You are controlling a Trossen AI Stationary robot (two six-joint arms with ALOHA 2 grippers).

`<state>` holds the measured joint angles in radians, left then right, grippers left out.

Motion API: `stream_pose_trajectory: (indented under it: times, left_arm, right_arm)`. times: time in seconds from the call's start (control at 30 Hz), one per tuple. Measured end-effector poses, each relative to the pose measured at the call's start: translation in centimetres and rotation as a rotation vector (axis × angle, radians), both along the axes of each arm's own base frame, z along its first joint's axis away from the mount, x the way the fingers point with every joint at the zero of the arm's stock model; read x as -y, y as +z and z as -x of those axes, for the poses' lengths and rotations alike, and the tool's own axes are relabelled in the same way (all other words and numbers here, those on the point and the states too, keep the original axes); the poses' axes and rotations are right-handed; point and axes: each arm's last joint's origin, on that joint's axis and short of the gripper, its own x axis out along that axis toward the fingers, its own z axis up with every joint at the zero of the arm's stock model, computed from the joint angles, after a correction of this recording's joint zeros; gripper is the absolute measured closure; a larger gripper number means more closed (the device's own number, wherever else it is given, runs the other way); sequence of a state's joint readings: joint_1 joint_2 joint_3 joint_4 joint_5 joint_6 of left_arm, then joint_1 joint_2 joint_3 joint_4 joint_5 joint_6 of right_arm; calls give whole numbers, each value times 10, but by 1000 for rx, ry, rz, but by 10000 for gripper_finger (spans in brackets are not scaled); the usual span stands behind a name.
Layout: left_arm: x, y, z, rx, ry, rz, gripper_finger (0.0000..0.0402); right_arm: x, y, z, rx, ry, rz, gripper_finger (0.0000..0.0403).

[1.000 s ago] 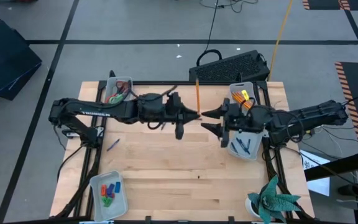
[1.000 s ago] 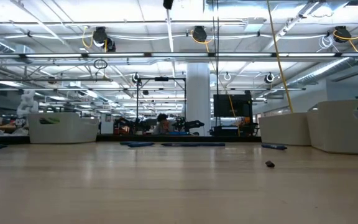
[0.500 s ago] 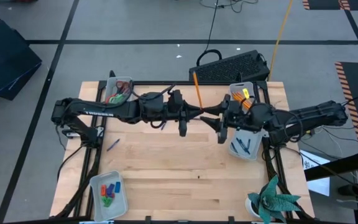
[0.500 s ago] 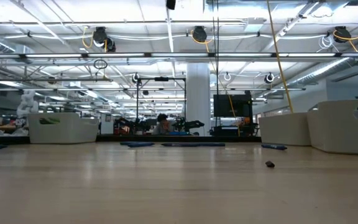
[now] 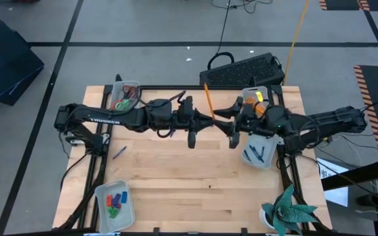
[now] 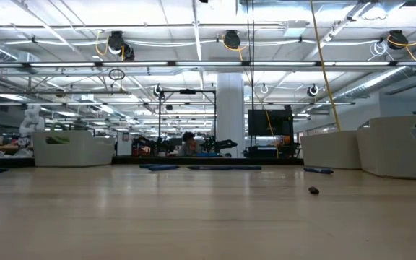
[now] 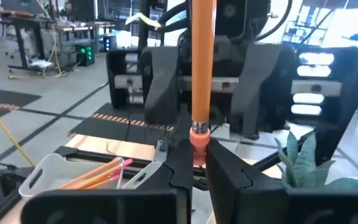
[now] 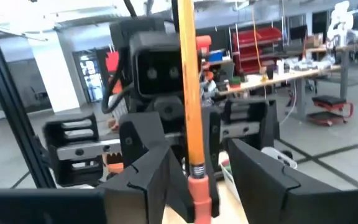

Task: Sort crayons/erasers/pens/pencils in bins
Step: Put the orange pencil into the top right gray bin

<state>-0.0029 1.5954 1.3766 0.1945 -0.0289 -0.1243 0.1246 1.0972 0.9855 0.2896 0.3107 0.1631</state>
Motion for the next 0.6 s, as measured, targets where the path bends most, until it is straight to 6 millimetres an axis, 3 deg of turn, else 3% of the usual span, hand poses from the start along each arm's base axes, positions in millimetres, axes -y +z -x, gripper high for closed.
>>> stream_pose_trajectory:
  times: [0.27, 0.6]
  left_arm:
    - [4, -3, -2, -13, -13, -64, 370]
    - [0, -1, -2, 4, -17, -54, 369]
  right_arm:
    - [0, -7, -9, -20, 0, -5, 285]
    - [-2, -2, -5, 6, 43, 24, 386]
